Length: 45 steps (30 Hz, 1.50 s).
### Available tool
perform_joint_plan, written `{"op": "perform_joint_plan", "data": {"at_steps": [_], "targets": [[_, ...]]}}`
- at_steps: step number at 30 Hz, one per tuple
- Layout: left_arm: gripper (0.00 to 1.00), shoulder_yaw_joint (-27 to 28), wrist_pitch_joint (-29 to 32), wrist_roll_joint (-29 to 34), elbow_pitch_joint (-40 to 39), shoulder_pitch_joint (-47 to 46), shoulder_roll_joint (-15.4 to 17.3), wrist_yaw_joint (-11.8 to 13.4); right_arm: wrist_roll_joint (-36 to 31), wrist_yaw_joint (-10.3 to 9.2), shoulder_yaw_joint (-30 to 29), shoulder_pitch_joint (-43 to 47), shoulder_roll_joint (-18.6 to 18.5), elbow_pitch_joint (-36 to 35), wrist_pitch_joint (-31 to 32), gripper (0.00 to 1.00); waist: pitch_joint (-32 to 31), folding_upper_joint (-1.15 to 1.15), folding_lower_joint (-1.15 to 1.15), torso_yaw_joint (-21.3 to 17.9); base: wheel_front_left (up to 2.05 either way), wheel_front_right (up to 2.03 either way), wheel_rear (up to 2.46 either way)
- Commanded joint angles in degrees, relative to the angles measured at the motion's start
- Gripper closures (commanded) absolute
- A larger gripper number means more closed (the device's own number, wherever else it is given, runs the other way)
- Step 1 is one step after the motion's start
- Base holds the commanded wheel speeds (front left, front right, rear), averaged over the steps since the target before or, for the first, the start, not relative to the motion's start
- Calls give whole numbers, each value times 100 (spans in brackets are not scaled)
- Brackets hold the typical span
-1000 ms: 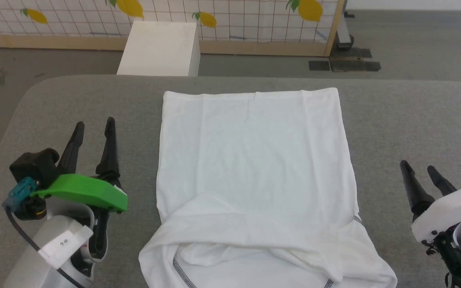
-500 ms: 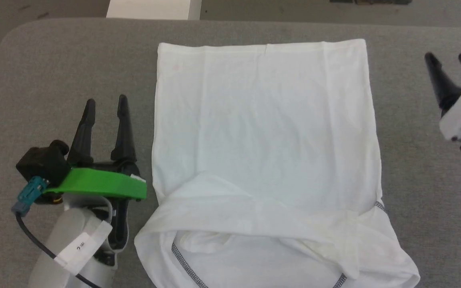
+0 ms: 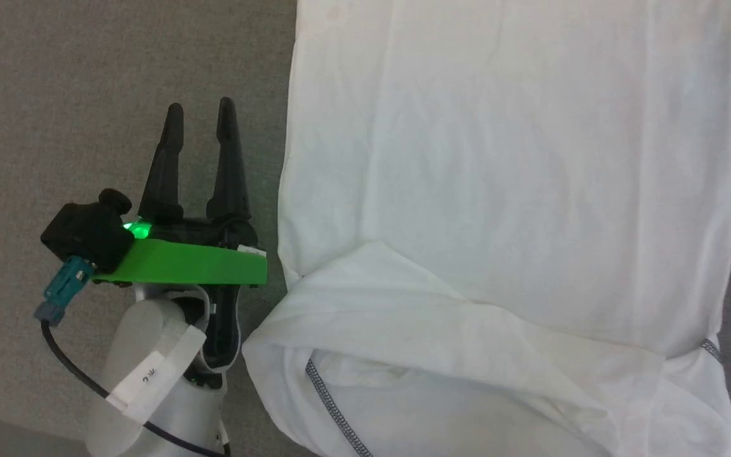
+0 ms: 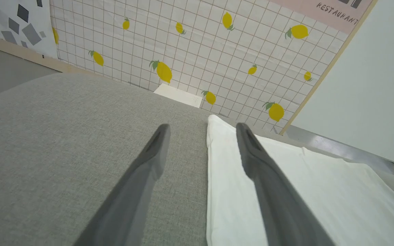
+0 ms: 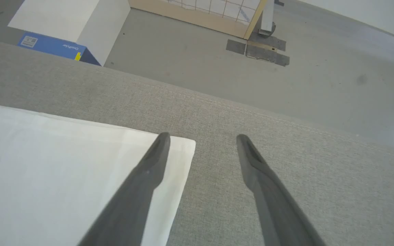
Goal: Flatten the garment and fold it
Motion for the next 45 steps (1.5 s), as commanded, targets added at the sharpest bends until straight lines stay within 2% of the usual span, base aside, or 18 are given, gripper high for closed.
{"op": "perform_joint_plan", "data": {"at_steps": [1, 8, 17, 18, 19, 24, 30, 34, 39, 45], "targets": [[0, 40, -27, 85, -12, -57, -43, -56, -92, -9, -10, -135, -3, 117, 159, 0, 565, 49, -1, 518, 0, 0, 0], [0, 143, -27, 153, 20, -79, -197, -219, -383, -9, -12, -447, -35, 336, 955, 0, 887, 49, -1, 604, 0, 0, 0], [0, 149, -27, 178, 212, -181, -252, -349, -344, -9, -49, -139, -5, 166, 1919, 0, 934, 49, -1, 532, 0, 0, 0], [0, 151, -27, 180, 231, -199, -254, -360, -340, -9, -80, -108, -5, 93, 2011, 66, 936, 49, -1, 523, 0, 0, 0], [0, 154, -27, 184, 250, -217, -256, -370, -344, -9, -111, -78, -9, 8, 2060, 100, 931, 49, -1, 514, 0, 0, 0], [0, 170, -27, 205, 343, -259, -261, -389, -459, -9, -268, 17, -6, -345, 2033, 100, 853, 49, -1, 438, 0, 0, 0], [0, 124, 36, 247, 550, -421, -172, -442, -275, -9, -315, -23, 119, -588, 1286, 100, 572, 49, -1, 264, 0, 0, 0], [0, 122, 406, 240, 581, -636, 29, -442, 14, -9, -110, 49, 116, -651, 729, 100, 276, 49, -1, 67, 0, 0, 0], [0, 202, 1374, 40, 623, -1080, 361, -394, 357, -9, 228, 233, 80, -660, 246, 100, 5, 49, -1, -206, 0, 0, 0], [0, 160, 3514, -366, 1073, -2203, 847, -251, 642, -9, 648, 260, 125, -724, -9, 100, 44, 49, -1, -560, 0, 0, 0]]}}
